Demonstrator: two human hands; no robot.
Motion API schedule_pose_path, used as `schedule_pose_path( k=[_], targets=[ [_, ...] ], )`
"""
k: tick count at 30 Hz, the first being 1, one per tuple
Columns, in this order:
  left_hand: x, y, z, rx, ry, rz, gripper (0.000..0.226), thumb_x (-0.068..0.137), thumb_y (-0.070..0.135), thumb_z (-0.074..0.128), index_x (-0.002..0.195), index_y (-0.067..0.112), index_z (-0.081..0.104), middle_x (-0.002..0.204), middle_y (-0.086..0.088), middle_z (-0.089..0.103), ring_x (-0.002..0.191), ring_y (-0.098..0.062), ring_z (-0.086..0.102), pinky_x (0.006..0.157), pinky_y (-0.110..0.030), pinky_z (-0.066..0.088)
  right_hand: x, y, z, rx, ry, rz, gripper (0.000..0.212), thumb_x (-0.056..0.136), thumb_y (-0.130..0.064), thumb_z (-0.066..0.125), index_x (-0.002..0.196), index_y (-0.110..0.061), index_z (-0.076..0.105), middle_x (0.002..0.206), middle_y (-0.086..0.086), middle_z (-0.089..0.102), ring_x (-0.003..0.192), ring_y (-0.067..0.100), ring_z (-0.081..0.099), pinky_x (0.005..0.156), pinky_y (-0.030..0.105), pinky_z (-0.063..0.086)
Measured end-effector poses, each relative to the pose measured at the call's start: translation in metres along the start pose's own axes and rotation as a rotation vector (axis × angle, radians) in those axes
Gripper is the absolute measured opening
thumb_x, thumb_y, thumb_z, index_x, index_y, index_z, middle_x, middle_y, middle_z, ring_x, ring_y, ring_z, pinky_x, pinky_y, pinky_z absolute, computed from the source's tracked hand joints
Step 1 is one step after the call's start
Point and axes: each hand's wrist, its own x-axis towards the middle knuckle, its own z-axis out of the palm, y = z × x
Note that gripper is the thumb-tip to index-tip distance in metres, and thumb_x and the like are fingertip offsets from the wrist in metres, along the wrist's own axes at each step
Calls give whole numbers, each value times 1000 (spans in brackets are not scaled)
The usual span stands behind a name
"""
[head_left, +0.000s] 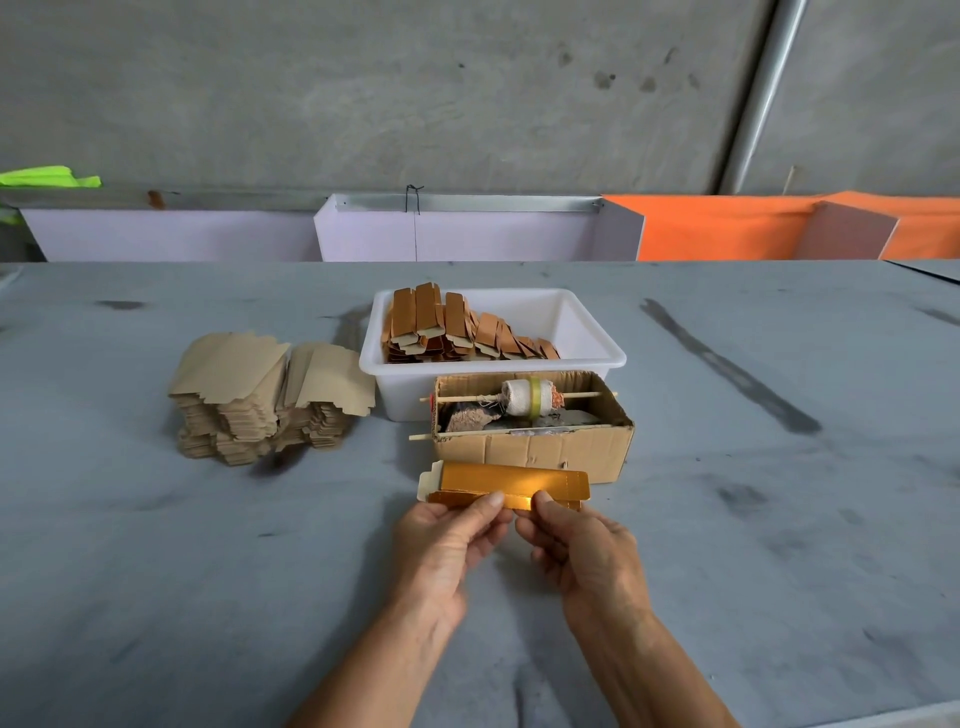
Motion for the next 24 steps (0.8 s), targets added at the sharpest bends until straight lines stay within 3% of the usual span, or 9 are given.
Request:
schedule_pose_path(
  k=[6,9,11,14,17,21,24],
  targets=[
    [5,5,2,33,21,52,9,73,-11,66,80,-6,63,59,-12,67,50,-17,65,48,-22,54,2,-8,4,-70,-15,21,9,87,-6,62,78,-6,63,66,10,70,53,13,66,42,22,45],
    [9,7,2,25,55,80,10,75,-12,66,78,-3,63,59,-10,67,49,-17,65,49,-23,55,2,-15,3,-253,-22,-22,13,89,-12,62,76,-8,65,70,7,73,56,10,65,49,24,45],
    [12,8,0,22,76,88,9,74,-12,67,76,-4,63,58,-11,67,50,-18,65,50,-24,56,4,-20,-2,-434,51,-137,13,87,-15,65,75,-10,68,70,3,73,59,12,63,52,25,44],
    [16,7,-4,28,99,86,11,72,-12,69,75,-5,63,59,-11,67,51,-19,66,51,-25,56,9,-38,-12,-677,231,-483,8,83,-16,68,76,-19,72,63,-4,66,59,12,56,56,27,42],
    [21,3,-6,30,120,74,14,69,-11,72,78,-5,63,63,-12,69,56,-23,68,51,-25,55,17,-64,-13,-769,230,-671,20,81,-18,68,63,-28,69,49,-11,55,48,9,44,51,23,33],
    [23,-1,-6,42,105,90,11,70,-11,72,76,-4,65,64,-13,70,58,-25,67,52,-25,54,34,-96,3,-1024,174,-733,14,81,-19,68,70,-26,73,54,-14,56,52,6,47,46,19,32],
    [24,-2,-7,48,96,97,10,71,-10,71,76,-4,65,66,-15,69,57,-23,66,53,-26,55,49,-109,19,-1195,81,-622,11,84,-19,66,88,-17,76,65,-13,57,67,12,56,55,26,46]
  ],
)
